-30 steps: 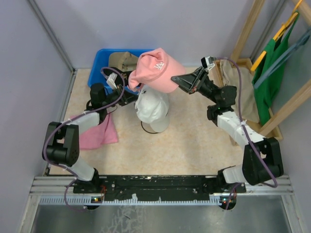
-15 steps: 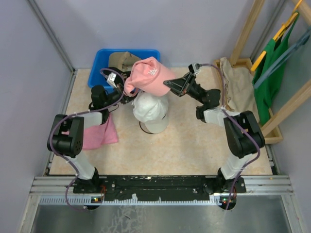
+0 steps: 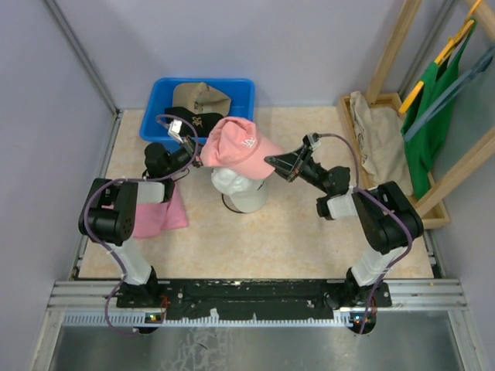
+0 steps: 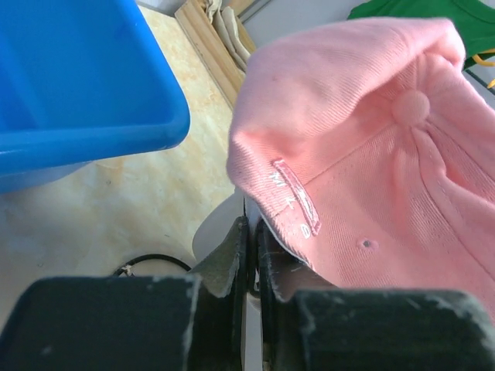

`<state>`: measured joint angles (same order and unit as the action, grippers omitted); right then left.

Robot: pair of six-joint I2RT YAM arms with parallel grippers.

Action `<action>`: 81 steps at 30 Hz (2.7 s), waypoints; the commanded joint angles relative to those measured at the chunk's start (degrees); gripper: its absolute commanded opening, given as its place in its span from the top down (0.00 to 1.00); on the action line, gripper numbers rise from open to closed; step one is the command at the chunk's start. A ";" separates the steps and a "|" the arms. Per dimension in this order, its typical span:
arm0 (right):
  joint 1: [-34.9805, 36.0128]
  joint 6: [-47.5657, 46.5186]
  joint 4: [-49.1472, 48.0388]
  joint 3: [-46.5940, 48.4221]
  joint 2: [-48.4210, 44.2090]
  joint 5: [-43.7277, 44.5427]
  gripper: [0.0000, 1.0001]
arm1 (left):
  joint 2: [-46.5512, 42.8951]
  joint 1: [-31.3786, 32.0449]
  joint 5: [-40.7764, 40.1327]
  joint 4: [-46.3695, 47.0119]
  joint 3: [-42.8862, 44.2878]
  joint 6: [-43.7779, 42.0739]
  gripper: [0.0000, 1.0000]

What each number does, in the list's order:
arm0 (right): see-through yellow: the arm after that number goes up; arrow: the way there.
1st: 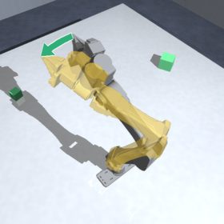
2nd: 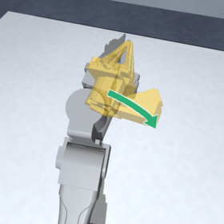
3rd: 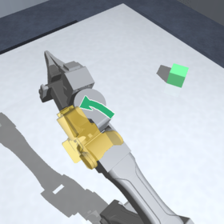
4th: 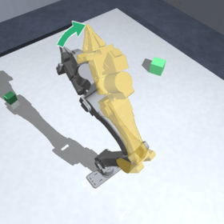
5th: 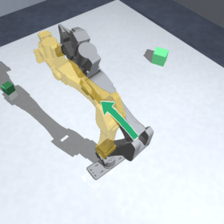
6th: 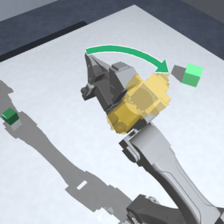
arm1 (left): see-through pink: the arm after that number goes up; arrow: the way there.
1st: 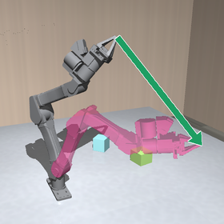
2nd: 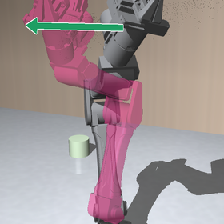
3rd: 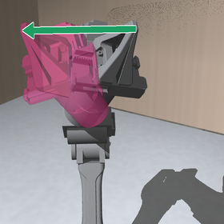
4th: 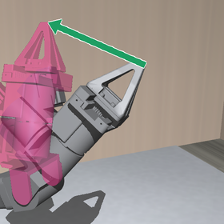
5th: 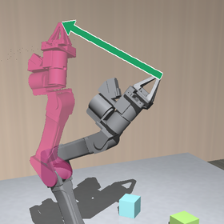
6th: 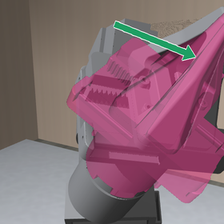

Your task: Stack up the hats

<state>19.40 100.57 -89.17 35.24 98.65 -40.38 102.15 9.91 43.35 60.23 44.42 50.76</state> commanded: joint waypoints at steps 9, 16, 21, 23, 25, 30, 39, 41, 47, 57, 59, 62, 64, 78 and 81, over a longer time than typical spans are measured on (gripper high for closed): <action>0.76 -1.61 -9.19 -11.35 -5.89 -1.30 1.00 | 8.27 0.06 1.44 -8.66 -5.42 -1.73 0.92; 0.15 -1.84 -9.60 -13.44 -4.91 -1.74 1.00 | 10.59 -0.82 1.91 -4.96 -8.21 -0.70 0.92; -1.20 -0.90 -9.55 -14.83 -5.63 -2.66 1.00 | 12.05 -1.96 1.98 -3.41 -10.16 -0.69 0.93; -1.20 -0.72 -9.62 -15.23 -5.50 -2.94 1.00 | 12.72 -2.32 2.15 -2.39 -10.94 -0.44 0.93; -1.24 -0.90 -9.62 -15.86 -5.33 -3.10 1.00 | 13.17 -2.44 2.53 -1.09 -11.57 0.00 0.93; -1.52 -1.75 -9.62 -17.47 -4.90 -3.29 1.00 | 12.71 -2.53 3.12 -0.22 -11.29 0.79 0.93; -6.12 -2.32 -9.19 -24.38 -10.85 -5.79 1.00 | 11.02 -2.53 3.12 -2.74 -10.50 -0.51 0.93; -6.17 -2.73 -9.27 -25.27 -10.47 -6.08 1.00 | 10.60 -2.53 3.06 -2.57 -10.58 -0.34 0.93; -6.20 -3.50 -9.54 -25.55 -8.34 -6.12 1.00 | 7.65 -2.53 3.16 -4.38 -10.38 -1.15 0.93; -9.60 -7.20 -9.47 -30.84 -8.14 -7.88 1.00 | 6.66 -2.52 3.00 -5.80 -10.49 -1.87 0.93; -9.73 -7.63 -9.48 -31.22 -7.96 -7.98 1.00 | 6.41 -2.53 2.95 -5.85 -10.58 -1.75 0.93; -9.73 -7.80 -9.52 -31.08 -8.47 -7.95 1.00 | 5.40 -2.53 3.09 -5.83 -10.86 -1.65 0.93; -9.74 -7.57 -9.53 -30.75 -8.94 -7.81 1.00 | 4.08 -2.53 3.25 -5.97 -10.93 -1.54 0.91; -9.75 -7.60 -2.85 -27.18 -14.52 -7.87 1.00 | -9.79 -6.91 1.21 -14.45 -11.11 -0.10 0.65; -9.76 -7.94 -2.16 -27.18 -14.95 -7.75 1.00 | -14.46 -9.93 -1.88 -19.76 -12.17 -1.51 0.58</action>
<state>10.31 94.94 -89.54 6.57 85.34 -46.72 93.14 3.07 45.06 47.40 33.36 51.22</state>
